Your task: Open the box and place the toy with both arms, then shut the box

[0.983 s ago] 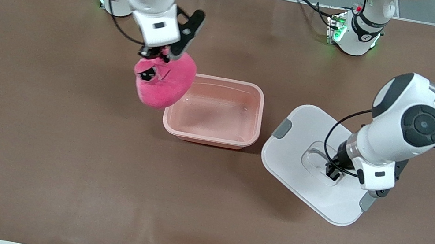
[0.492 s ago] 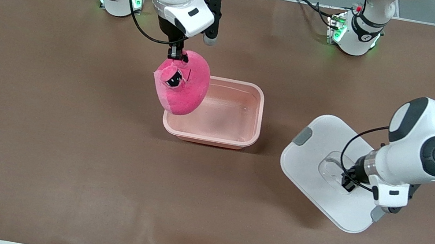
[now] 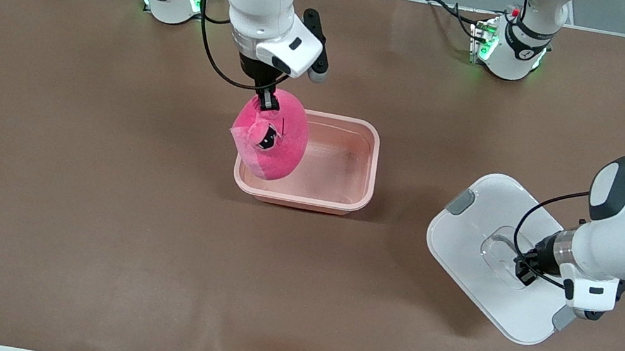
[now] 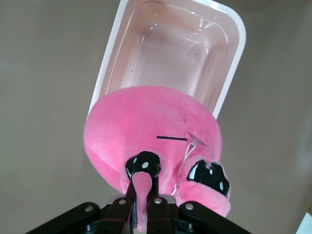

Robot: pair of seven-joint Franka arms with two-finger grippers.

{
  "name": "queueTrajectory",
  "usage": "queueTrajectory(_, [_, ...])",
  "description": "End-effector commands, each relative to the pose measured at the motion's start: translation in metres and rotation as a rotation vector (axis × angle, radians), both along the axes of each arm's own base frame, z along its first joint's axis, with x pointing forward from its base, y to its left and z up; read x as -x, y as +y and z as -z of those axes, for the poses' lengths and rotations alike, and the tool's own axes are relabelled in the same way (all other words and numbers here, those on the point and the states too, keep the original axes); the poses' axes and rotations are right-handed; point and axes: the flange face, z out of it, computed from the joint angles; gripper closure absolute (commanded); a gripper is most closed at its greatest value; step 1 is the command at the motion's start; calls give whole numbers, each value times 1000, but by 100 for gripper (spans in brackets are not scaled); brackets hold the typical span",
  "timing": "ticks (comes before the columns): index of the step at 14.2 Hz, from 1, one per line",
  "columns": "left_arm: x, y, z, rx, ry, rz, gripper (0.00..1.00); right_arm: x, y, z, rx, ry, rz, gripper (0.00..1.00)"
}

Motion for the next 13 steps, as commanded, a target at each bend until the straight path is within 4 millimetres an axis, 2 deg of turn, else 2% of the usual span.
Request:
queueTrajectory(1, [-5,-4,5,20,-17,14,100,2,-1,1,23,-13,-46,100])
queueTrajectory(3, [-2,-14,7,43,-4,10,100,2,-1,6,31,-5,-46,100])
queueTrajectory(5, [0,-24,-2,74,-9,10,100,2,-4,15,55,-1,-53,100])
queueTrajectory(8, [-1,-35,-5,104,-21,14,100,2,-5,17,68,-8,-65,100])
queueTrajectory(9, [-5,-34,-1,117,-41,7,100,0,-7,17,69,-10,-62,100])
queueTrajectory(11, [-11,-42,22,142,-42,-17,100,-3,-9,18,75,-12,-65,100])
queueTrajectory(13, [-23,-49,28,163,-54,-74,100,-4,-8,23,80,-6,-65,100])
